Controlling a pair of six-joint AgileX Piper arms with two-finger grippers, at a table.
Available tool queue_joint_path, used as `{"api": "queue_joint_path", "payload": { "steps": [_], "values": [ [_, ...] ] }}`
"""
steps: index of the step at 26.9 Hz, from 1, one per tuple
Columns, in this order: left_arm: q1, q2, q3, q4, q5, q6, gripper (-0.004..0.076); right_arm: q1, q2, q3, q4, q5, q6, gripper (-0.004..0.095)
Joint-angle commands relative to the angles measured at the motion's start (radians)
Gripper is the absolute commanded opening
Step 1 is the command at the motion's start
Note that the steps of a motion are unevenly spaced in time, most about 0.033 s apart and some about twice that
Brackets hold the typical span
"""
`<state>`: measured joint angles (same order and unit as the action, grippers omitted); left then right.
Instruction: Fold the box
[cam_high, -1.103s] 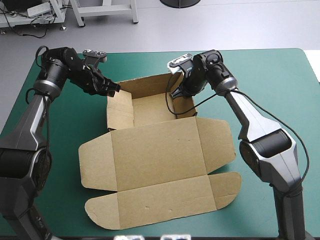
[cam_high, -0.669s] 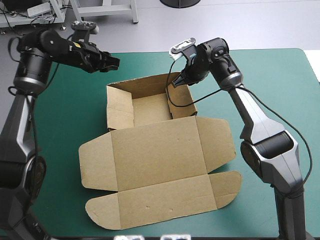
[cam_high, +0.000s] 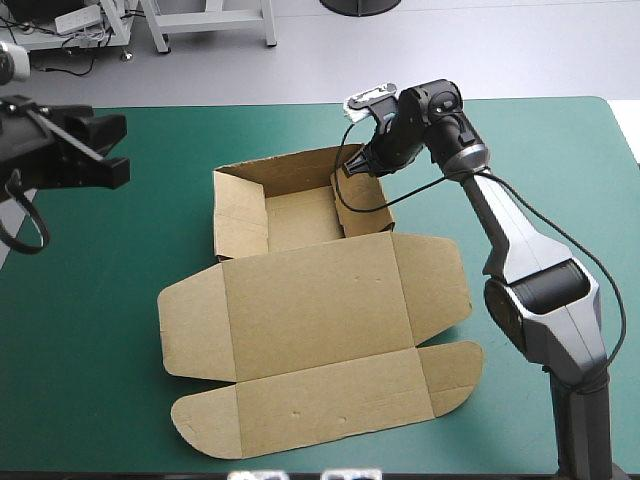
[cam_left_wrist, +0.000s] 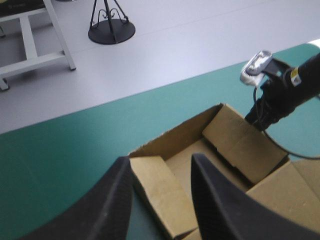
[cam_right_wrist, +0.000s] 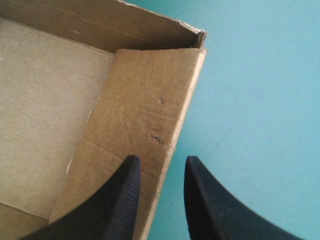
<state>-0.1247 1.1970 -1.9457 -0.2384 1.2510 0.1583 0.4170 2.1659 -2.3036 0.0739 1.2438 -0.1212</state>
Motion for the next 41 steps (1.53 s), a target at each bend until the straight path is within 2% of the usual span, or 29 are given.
{"api": "queue_joint_path", "payload": {
  "steps": [1,4,7,10,13,14,22,30,35,41],
  "values": [
    [0.001,-0.088,0.148,0.048,0.033,-0.009,0.0279,-0.007,-0.053,0.022,0.006,0.005,-0.002,0.0293],
    [0.001,-0.155,0.279,0.049,0.031,-0.009,0.0279,-0.007,-0.035,0.060,0.010,0.005,-0.004,0.0293],
    [0.001,-0.243,0.385,0.048,0.027,-0.003,0.0279,-0.007,-0.004,0.068,0.070,0.005,-0.022,0.0275],
    [0.001,-0.288,0.407,0.056,0.031,-0.003,0.0279,-0.007,0.011,0.066,0.087,0.005,-0.036,0.0160],
    [0.001,-0.313,0.407,0.058,0.031,-0.003,0.0279,-0.007,0.013,0.066,0.085,0.002,-0.036,-0.0006],
    [0.001,-0.317,0.407,0.058,0.031,-0.003,0.0279,-0.007,0.013,0.066,0.085,-0.003,-0.036,-0.0021],
    [0.001,-0.323,0.407,0.065,0.031,-0.003,0.0279,-0.007,0.000,0.006,0.085,0.006,-0.030,-0.0021],
    [0.001,-0.323,0.407,0.065,0.031,-0.001,0.0279,-0.058,-0.058,-0.146,-0.037,0.006,0.003,-0.0021],
    [0.001,-0.323,0.408,0.065,0.031,0.013,0.0279,-0.164,-0.124,-0.156,-0.098,0.006,0.025,-0.0021],
    [0.001,-0.323,0.440,0.065,0.020,0.013,0.0279,-0.352,-0.192,-0.140,-0.090,0.006,0.041,-0.0021]
  ]
}}
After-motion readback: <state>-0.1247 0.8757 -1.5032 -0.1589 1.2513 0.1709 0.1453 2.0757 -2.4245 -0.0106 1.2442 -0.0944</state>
